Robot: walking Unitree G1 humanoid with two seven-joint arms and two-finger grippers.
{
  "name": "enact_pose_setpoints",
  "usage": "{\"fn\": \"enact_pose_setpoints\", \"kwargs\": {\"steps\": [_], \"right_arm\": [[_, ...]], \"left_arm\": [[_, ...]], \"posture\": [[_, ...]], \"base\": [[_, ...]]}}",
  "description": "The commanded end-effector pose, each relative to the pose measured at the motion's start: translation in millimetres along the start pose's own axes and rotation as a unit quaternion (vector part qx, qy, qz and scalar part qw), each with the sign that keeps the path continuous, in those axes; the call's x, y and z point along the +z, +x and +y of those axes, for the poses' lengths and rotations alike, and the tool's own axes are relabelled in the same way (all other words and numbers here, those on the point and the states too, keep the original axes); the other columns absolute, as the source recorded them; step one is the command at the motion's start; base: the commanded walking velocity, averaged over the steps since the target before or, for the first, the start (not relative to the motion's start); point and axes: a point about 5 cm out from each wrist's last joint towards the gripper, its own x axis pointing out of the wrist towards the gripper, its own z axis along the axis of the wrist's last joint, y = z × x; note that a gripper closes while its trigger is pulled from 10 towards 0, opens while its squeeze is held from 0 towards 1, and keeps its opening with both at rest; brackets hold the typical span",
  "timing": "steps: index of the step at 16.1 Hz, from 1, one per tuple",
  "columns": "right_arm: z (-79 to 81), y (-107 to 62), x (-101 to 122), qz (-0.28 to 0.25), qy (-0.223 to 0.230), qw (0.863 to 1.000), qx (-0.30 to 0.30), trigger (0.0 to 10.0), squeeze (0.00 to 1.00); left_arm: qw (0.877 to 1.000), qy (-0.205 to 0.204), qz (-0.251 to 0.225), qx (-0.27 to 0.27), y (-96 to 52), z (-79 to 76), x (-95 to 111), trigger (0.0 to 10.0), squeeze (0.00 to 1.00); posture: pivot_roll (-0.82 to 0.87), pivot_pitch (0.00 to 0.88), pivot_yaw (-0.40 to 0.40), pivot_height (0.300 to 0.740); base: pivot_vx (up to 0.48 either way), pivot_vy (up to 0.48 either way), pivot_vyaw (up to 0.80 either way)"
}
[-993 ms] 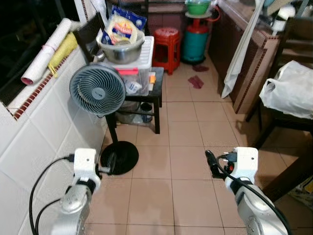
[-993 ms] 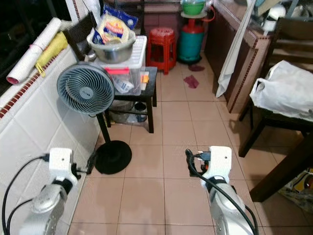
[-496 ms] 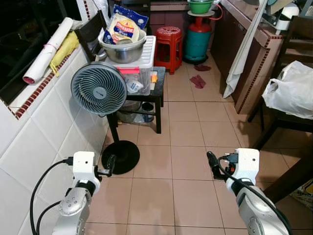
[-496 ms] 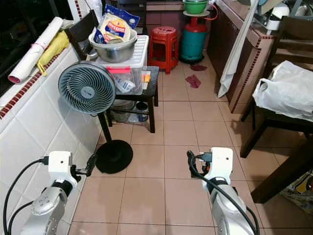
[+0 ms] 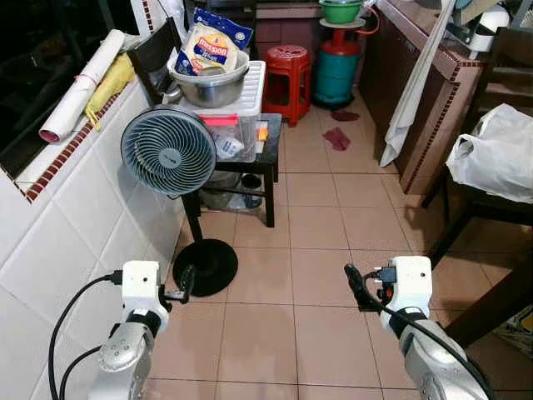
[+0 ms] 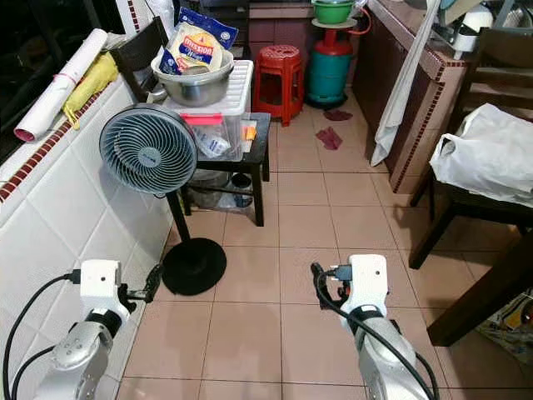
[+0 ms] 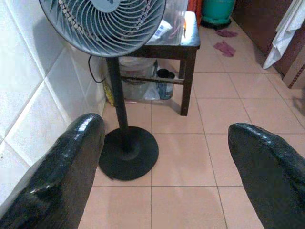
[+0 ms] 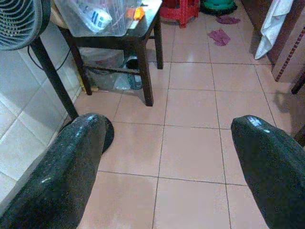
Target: Setting the table
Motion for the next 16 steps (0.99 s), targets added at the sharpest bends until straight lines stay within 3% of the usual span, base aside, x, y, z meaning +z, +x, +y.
{"fn": "enact_pose_setpoints", "kwargs": {"steps": [1,4,16], "right_arm": [[1.4,2.2,3.9,-0.004,0.004,1.000,0.004,10.0,0.00],[2.1,5.2,4.0,-0.002,0.004,1.000,0.006,10.0,0.00],[0.8,5.9,4.2,0.003,-0.005,1.000,0.003,10.0,0.00]], "left_arm": [[1.000,0.003,-0.005,0.007,-0.4,2.1,3.1,10.0,0.00],[1.000,0.004,-0.007,0.009,-0.1,1.2,5.0,10.0,0.00],[1.000,-0.001,-0.007,0.007,0.0,-5.0,6.5,10.0,0.00]], "posture": [[-0.09,0.000,0.038,0.740],[-0.09,0.000,0.037,0.740],[-0.10,0.000,0.031,0.740]], "base": [[0.000,0.000,0.00],[0.000,0.000,-0.65],[0.000,0.000,-0.04]]}}
